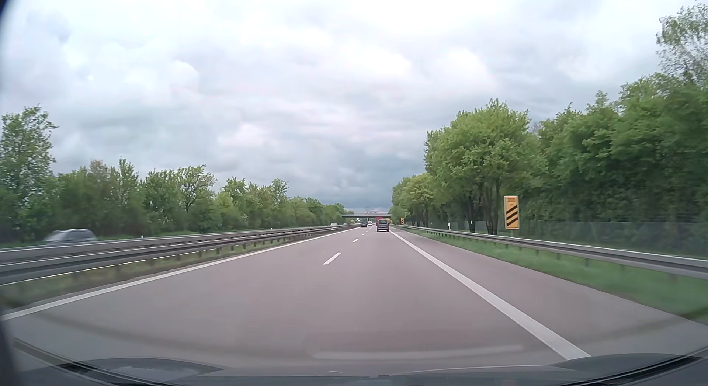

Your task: Follow the waypoints while adhering to traffic rules and regulations

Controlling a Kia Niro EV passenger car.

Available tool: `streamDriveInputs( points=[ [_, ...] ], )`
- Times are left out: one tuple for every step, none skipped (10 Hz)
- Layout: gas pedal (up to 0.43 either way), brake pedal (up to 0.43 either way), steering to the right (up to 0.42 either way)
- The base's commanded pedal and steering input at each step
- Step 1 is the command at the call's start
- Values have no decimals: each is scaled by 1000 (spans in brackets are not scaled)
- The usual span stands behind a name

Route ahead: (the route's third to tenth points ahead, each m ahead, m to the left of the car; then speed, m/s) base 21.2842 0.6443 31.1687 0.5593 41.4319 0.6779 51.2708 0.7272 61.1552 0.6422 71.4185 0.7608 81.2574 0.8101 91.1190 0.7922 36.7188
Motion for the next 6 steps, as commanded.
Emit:
streamDriveInputs(
  points=[
    [469, 12, -2],
    [469, 12, -1],
    [469, 12, -1],
    [469, 12, -2],
    [480, 12, -2],
    [488, 12, -2]
  ],
)
